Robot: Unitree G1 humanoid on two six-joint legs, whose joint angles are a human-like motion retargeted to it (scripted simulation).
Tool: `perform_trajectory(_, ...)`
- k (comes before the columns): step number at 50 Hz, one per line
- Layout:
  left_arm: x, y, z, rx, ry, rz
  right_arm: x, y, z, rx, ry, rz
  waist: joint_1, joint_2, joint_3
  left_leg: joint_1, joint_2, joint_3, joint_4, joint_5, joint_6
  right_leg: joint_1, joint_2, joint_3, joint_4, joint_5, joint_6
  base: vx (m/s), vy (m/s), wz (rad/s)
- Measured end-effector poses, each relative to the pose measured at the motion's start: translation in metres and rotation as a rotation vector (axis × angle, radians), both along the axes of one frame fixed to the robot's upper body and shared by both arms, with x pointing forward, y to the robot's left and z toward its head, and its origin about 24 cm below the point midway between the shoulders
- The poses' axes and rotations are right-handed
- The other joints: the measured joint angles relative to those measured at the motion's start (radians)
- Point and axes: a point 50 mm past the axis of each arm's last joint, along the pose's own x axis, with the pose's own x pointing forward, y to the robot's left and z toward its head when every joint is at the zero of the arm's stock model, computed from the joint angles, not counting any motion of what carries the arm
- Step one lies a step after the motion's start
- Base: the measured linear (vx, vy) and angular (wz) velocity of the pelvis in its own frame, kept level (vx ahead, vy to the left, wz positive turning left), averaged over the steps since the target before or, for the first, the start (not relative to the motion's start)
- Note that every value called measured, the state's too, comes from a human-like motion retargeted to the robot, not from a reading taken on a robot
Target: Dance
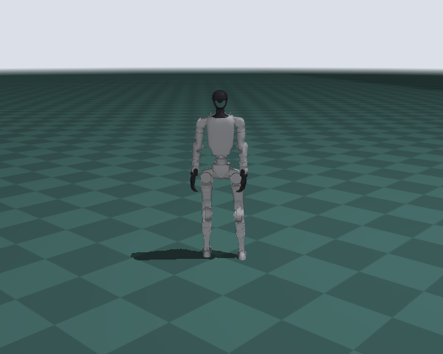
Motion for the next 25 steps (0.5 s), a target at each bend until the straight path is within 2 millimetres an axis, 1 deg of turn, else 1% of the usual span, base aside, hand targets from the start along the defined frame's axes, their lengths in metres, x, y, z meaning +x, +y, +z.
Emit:
perform_trajectory(14, 0.0002, 0.0014, 0.0003, 0.008, 0.006, -0.005, 0.0021, -0.0006, -0.0002, -0.002, -0.003, -0.007, -0.003, 0.000, 0.004, 0.002, -0.003, -0.009, 0.001, 0.004, 0.002, 0.001, -0.002, -0.002, 0.004, 0.001, 0.004, 0.00, 0.00, 0.00)
perform_trajectory(25, -0.0019, 0.0013, 0.0004, 0.011, 0.013, 0.003, 0.0002, -0.0001, 0.0000, -0.003, 0.001, -0.009, 0.009, 0.000, 0.009, -0.002, -0.004, -0.002, 0.008, 0.006, 0.001, -0.002, -0.006, 0.011, 0.007, 0.001, 0.013, 0.00, 0.00, 0.00)
